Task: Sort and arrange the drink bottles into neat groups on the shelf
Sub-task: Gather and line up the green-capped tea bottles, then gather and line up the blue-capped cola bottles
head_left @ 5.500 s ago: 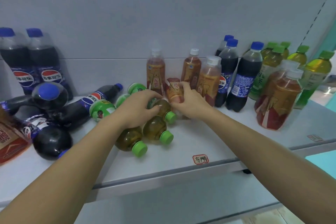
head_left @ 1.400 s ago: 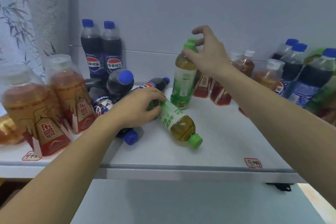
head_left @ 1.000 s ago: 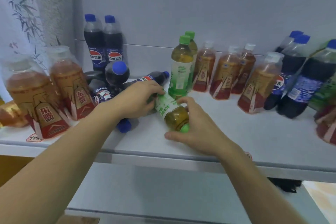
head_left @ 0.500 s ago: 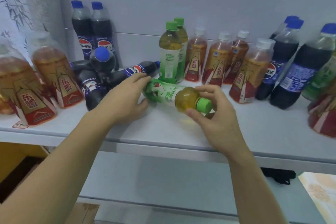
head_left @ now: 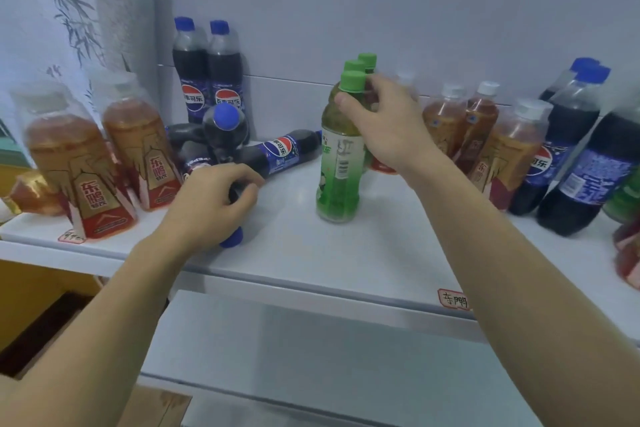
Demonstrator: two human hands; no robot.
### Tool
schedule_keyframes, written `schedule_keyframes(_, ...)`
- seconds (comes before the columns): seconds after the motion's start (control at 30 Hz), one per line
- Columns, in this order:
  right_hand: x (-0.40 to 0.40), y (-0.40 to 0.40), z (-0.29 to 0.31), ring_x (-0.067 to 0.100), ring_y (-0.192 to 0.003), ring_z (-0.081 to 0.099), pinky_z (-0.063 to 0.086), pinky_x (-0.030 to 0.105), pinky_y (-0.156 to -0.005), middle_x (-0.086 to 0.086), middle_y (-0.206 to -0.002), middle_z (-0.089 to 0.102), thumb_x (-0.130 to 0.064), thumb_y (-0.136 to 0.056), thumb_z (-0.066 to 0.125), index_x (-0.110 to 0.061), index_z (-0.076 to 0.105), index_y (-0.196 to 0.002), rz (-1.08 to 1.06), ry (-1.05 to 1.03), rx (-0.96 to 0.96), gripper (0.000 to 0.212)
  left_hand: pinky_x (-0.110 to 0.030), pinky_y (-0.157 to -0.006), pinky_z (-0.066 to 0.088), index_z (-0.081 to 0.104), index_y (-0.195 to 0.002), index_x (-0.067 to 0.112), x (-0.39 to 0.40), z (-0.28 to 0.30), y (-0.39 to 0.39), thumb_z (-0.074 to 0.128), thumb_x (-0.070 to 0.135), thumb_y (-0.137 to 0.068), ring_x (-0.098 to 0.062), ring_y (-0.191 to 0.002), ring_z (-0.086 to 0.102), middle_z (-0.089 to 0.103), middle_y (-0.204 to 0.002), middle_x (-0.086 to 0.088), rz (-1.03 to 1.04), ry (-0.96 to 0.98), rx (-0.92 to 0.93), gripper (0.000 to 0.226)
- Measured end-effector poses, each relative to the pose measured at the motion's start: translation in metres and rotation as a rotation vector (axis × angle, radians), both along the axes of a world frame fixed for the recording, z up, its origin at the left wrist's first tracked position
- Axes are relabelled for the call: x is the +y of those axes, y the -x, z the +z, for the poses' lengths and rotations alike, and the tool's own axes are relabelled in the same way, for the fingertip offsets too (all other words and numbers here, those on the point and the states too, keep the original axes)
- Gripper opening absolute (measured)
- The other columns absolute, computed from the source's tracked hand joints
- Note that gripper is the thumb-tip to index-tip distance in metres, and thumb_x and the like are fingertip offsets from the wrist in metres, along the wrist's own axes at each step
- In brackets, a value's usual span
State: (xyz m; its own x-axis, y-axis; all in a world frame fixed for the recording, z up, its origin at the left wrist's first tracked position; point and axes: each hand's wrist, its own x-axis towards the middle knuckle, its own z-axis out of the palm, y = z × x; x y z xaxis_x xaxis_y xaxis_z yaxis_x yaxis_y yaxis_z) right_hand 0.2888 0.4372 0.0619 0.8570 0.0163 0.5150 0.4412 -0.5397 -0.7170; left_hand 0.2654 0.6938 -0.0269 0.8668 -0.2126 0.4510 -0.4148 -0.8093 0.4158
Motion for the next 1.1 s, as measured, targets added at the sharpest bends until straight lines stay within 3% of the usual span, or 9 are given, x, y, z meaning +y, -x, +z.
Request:
schedule_keyframes(0.23,0.012,0.008,-0.006,-0.004,-0.102,0.06,0.053,0.034,-0.099,-0.014,-0.114,0.064,-0.034,-0.097,0.065,-0.021,0.058,-0.128,-0.094,-0.074,-0.016,0.034,-0.029,-0.084,0.053,0.075,-0.103,0.023,0.016,0.001,0.002,0.063,0.014,-0.094,-0.007,-0.09,0.066,0.074,-0.097,0.012,-0.096,0.074,-0.03,0.017)
schedule_keyframes(0.33,0.027,0.023,-0.007,0.01,-0.108,0.058,0.051,0.04,-0.097,-0.009,-0.116,0.057,-0.028,-0.093,0.067,-0.021,0.049,-0.13,-0.266,-0.09,-0.283,0.042,-0.029,-0.091,0.053,0.075,-0.104,0.023,0.027,0.002,0.0,0.063,0.013,-0.094,-0.005,-0.097,0.067,0.073,-0.101,0.015,-0.159,0.135,-0.022,0.018)
schedule_keyframes(0.47,0.068,0.043,-0.006,0.02,-0.095,0.055,0.045,0.033,-0.085,0.006,-0.102,0.06,-0.01,-0.082,0.065,-0.005,0.059,-0.111,-0.307,0.043,-0.695,0.03,-0.027,-0.1,0.048,0.073,-0.105,0.02,0.048,-0.001,-0.003,0.059,0.017,-0.091,-0.008,-0.108,0.063,0.068,-0.11,0.012,-0.267,0.107,-0.099,0.02)
schedule_keyframes(0.6,0.121,0.011,-0.007,0.016,-0.099,0.057,0.046,0.03,-0.085,-0.002,-0.107,0.062,-0.018,-0.082,0.072,-0.012,0.061,-0.113,0.007,0.229,-0.458,0.034,-0.019,-0.107,0.037,0.072,-0.113,0.02,0.063,-0.01,-0.013,0.055,0.024,-0.096,-0.007,-0.121,0.055,0.062,-0.122,0.009,-0.291,0.038,-0.091,0.025)
schedule_keyframes(0.7,0.146,-0.026,-0.017,0.008,-0.108,0.053,0.043,0.026,-0.096,-0.008,-0.121,0.06,-0.03,-0.078,0.083,-0.02,0.058,-0.127,0.154,0.369,-0.158,0.056,-0.037,-0.108,0.039,0.07,-0.114,0.018,0.066,-0.021,-0.024,0.048,0.03,-0.099,-0.016,-0.119,0.056,0.064,-0.119,0.005,-0.336,-0.019,-0.132,0.03)
schedule_keyframes(0.77,0.15,-0.041,-0.026,0.007,-0.108,0.06,0.048,0.027,-0.098,-0.009,-0.119,0.065,-0.025,-0.075,0.087,-0.024,0.057,-0.123,0.184,0.242,-0.058,0.057,-0.045,-0.105,0.04,0.068,-0.114,0.02,0.066,-0.027,-0.029,0.044,0.034,-0.101,-0.017,-0.118,0.056,0.063,-0.116,0.007,-0.341,-0.024,-0.149,0.03)
schedule_keyframes(0.87,0.152,-0.049,-0.031,0.008,-0.102,0.066,0.054,0.03,-0.093,-0.009,-0.111,0.069,-0.024,-0.076,0.086,-0.028,0.059,-0.111,0.119,0.035,-0.101,0.044,-0.042,-0.11,0.034,0.067,-0.117,0.023,0.067,-0.03,-0.032,0.041,0.04,-0.101,-0.014,-0.124,0.052,0.062,-0.118,0.009,-0.342,-0.008,-0.159,0.035)
schedule_keyframes(0.97,0.153,-0.06,-0.016,0.014,-0.095,0.067,0.057,0.032,-0.09,-0.003,-0.106,0.071,-0.018,-0.086,0.079,-0.014,0.068,-0.106,0.021,-0.081,-0.185,0.023,-0.035,-0.115,0.025,0.066,-0.119,0.028,0.069,-0.032,-0.034,0.04,0.045,-0.1,-0.009,-0.129,0.047,0.06,-0.12,0.014,-0.361,0.03,-0.131,0.037)
schedule_keyframes(1.1,0.161,-0.084,0.019,0.008,-0.081,0.062,0.05,0.017,-0.078,-0.004,-0.105,0.066,-0.023,-0.092,0.072,-0.01,0.066,-0.112,-0.058,0.029,-0.166,0.025,-0.033,-0.116,0.02,0.066,-0.118,0.033,0.069,-0.032,-0.036,0.036,0.051,-0.098,-0.005,-0.13,0.043,0.059,-0.12,0.017,-0.358,0.04,-0.094,0.04)
